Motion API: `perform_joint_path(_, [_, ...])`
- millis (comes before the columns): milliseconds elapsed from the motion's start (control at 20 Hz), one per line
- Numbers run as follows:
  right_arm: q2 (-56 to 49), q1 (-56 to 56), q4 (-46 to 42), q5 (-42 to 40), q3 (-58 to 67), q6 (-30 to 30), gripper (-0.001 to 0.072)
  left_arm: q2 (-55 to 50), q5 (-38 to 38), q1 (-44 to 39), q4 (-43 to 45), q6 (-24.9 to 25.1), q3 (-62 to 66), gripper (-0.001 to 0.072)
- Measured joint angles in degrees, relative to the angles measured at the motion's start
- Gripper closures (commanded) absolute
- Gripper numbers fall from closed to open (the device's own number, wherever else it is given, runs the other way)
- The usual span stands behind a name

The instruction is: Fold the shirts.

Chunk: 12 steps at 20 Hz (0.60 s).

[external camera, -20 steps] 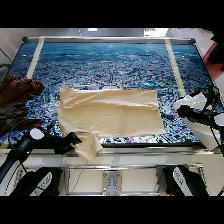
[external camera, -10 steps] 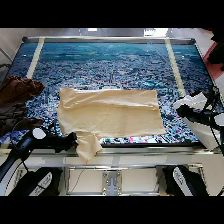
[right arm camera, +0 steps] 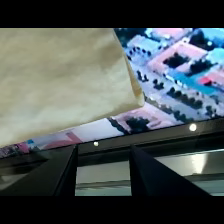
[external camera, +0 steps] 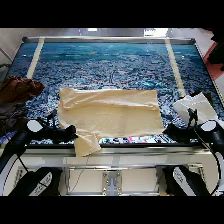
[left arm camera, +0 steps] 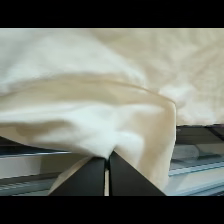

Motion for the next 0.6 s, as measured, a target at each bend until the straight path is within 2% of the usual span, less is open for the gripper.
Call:
perform_joint_path(100, [-0.7, -0.24, 2.03, -1.18, -2.29, 0.74, 0.033, 0.0, -0.52, 0.0, 0.0, 0.68, 0.33, 0.0697])
perform_joint_path(350, [-2.32, -0.46, 8.04, -10.93, -6.64, 1.57, 0.0332, 0.0, -0.59, 0.0, -0.09, 1.16, 0.63, 0.0697])
perform_joint_path(450, [-3.3, -0.5, 10.23, -14.19, -7.41, 1.73, 0.0357, 0.0, -0.57, 0.0, -0.09, 1.27, 0.66, 0.0697])
perform_joint_path(500, [-3.89, -0.5, 11.45, -15.87, -7.69, 1.81, 0.0435, -0.02, -0.55, 0.0, -0.09, 1.27, 0.66, 0.0697])
perform_joint_path(550, [-4.52, -0.5, 11.93, -17.22, -7.87, 1.81, 0.0592, 0.0, -0.52, 0.0, -0.11, 1.29, 0.66, 0.0697])
perform_joint_path(600, [-5.31, -0.5, 12.28, -18.58, -8.04, 1.81, 0.0685, 0.0, -0.52, 0.0, -0.11, 1.29, 0.66, 0.0697])
